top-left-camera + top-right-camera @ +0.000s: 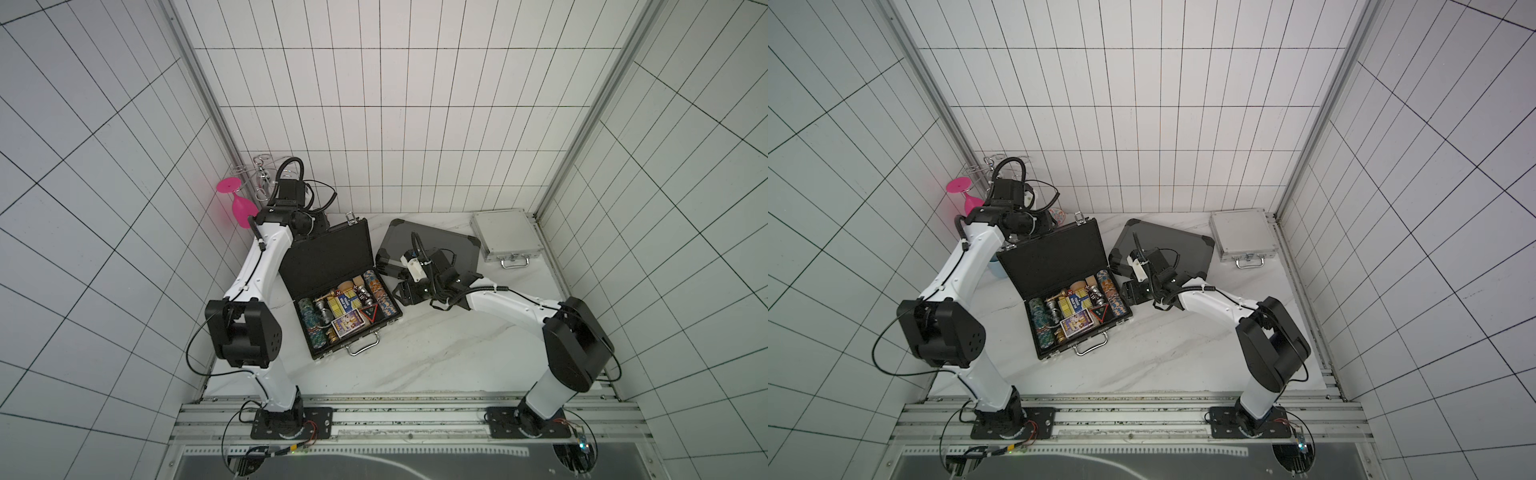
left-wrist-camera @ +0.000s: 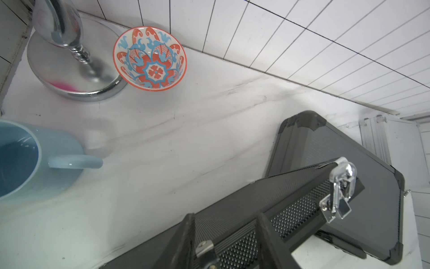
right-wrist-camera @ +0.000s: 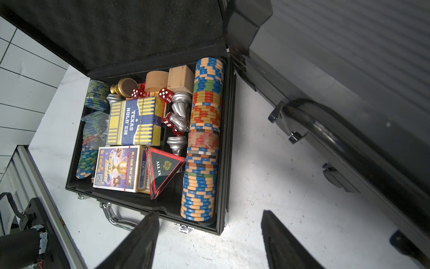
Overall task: Close the poker set cases
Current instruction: Close the lid of the poker set case.
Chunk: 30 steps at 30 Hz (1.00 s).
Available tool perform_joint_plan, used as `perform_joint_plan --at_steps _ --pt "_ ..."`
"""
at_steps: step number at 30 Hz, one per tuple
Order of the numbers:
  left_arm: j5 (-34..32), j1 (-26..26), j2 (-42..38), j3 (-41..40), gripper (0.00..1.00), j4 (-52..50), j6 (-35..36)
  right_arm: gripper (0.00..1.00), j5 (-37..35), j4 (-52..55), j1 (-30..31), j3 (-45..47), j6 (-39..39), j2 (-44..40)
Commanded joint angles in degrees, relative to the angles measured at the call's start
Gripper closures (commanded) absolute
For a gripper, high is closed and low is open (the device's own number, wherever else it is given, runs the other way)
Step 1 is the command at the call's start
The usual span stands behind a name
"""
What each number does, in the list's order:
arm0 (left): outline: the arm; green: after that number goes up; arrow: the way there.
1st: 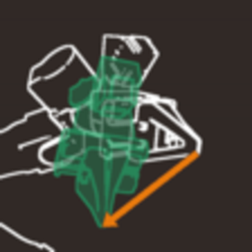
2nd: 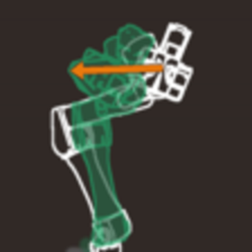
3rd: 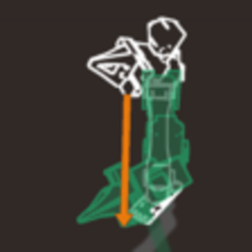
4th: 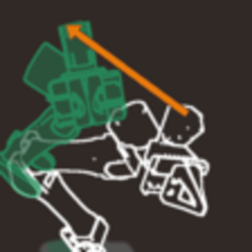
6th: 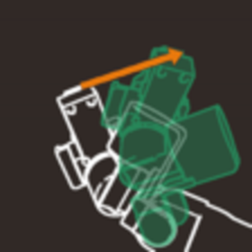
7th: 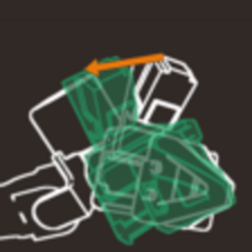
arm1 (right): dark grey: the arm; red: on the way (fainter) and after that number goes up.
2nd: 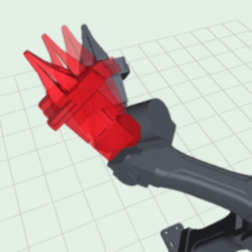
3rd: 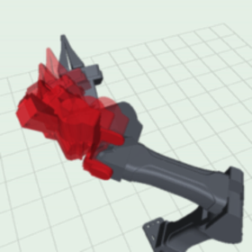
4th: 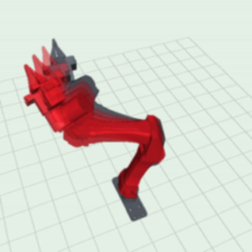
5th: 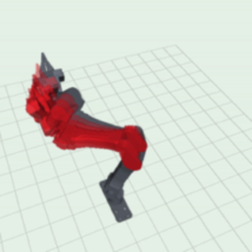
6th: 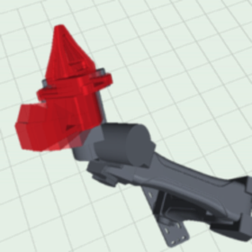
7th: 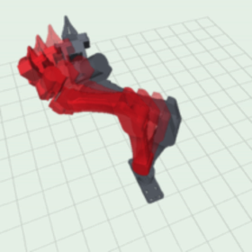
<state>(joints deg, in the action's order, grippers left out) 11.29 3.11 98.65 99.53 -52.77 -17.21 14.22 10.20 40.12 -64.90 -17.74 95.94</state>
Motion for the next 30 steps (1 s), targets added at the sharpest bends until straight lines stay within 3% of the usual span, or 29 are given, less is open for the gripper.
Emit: perform_joint_plan --at_steps 1,9,14,25,30 --pt "2.6 1.3 -3.3 -3.6 0.57 -5.8 -1.2 0.29 -0.4 1.3 -0.2 -1.5 0.0 -0.3" --pt "2.8 2.2 -9.8 -15.3 0.57 -3.1 -1.8 0.36 8.0 -7.4 -0.2 -1.2 -3.3 -0.8" --pt "1.8 2.5 -13.8 -20.8 0.56 -0.4 -2.7 0.37 10.9 -16.1 -1.9 -0.7 -11.8 -1.6" --pt "3.1 3.0 -14.4 -21.4 0.56 0.9 -3.2 0.39 17.3 -22.4 -4.3 3.8 -18.3 -0.9" --pt "2.6 4.5 -15.6 -26.0 0.55 1.2 -3.2 0.39 22.8 -26.4 -5.0 7.6 -19.9 0.5"
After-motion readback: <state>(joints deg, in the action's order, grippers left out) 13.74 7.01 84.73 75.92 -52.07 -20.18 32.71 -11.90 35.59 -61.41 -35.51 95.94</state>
